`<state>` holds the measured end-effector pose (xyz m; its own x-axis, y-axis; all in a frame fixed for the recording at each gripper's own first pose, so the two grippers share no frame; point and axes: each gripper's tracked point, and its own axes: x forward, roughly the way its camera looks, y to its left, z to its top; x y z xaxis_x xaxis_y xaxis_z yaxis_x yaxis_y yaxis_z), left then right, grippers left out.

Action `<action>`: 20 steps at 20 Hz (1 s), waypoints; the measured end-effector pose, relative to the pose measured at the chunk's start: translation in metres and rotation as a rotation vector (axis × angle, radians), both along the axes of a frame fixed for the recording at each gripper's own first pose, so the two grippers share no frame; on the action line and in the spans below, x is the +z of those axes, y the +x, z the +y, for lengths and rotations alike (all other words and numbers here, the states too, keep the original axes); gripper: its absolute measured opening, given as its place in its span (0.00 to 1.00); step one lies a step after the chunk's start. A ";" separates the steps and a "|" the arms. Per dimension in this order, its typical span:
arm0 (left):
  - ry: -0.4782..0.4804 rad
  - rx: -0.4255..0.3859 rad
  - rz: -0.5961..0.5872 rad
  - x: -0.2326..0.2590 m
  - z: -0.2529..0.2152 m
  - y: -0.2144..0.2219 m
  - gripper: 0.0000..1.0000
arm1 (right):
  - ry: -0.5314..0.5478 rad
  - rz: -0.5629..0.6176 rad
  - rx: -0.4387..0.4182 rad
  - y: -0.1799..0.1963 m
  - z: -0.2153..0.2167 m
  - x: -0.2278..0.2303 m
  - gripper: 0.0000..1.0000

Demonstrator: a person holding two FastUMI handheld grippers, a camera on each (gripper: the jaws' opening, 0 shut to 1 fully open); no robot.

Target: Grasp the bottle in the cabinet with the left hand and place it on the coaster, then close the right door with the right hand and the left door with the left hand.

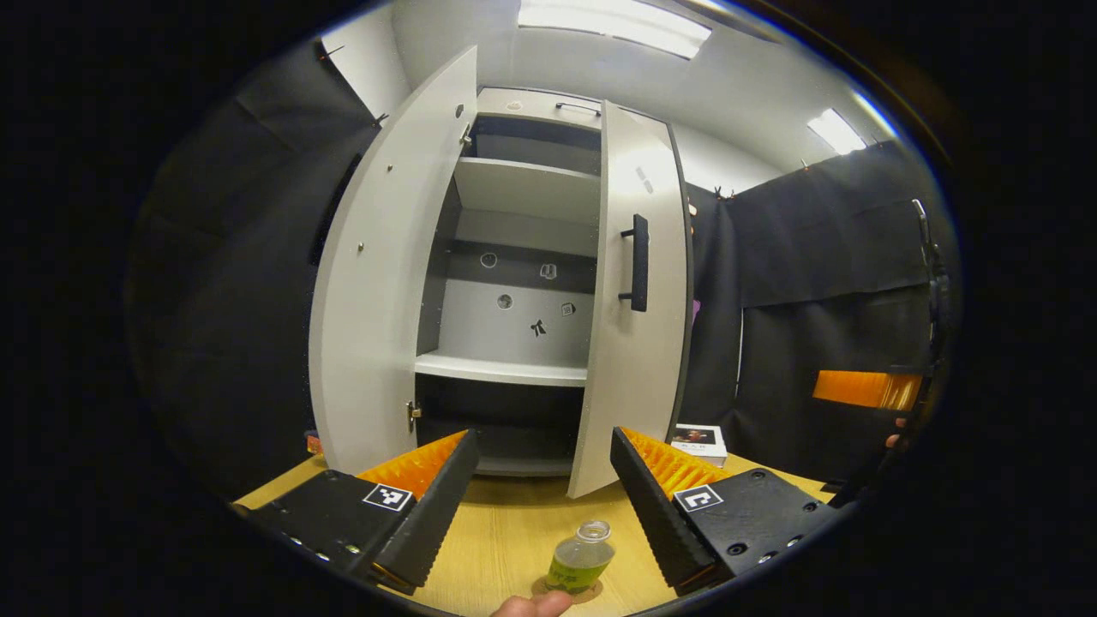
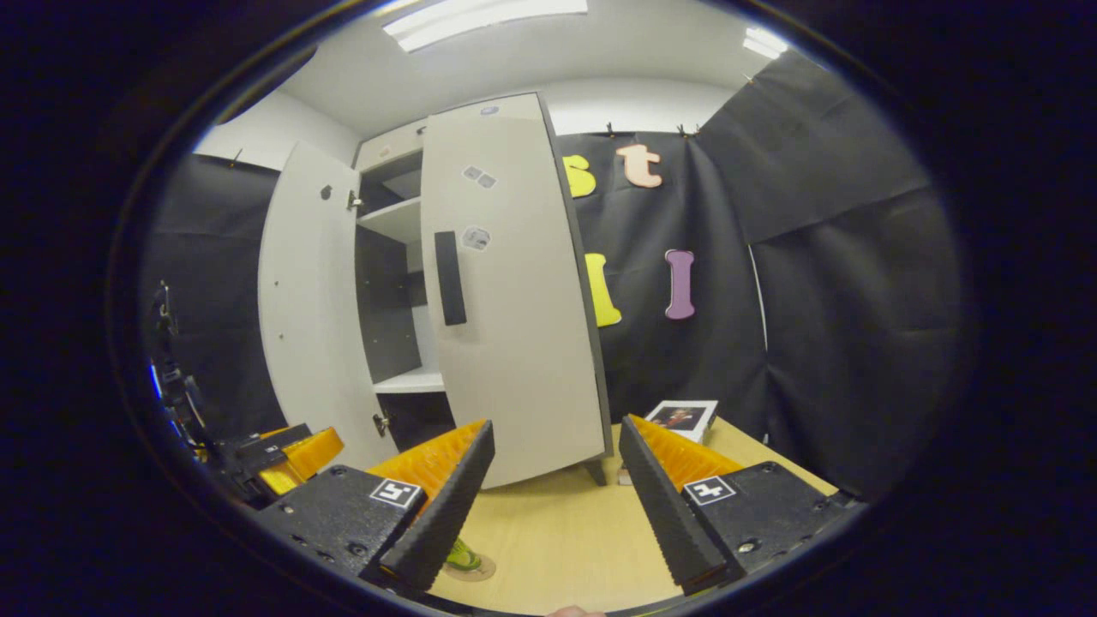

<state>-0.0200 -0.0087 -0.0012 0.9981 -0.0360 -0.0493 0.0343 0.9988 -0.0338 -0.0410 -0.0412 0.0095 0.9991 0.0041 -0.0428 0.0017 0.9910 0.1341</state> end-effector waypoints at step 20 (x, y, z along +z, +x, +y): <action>0.020 0.623 -0.160 0.118 0.289 0.012 0.95 | 0.041 -0.011 0.048 0.011 0.000 0.003 0.99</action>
<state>-0.0085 0.2801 0.1166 0.8265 0.5526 0.1070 -0.5498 0.8334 -0.0573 -0.0303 -0.0407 0.0125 0.9981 0.0538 -0.0310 -0.0476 0.9835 0.1746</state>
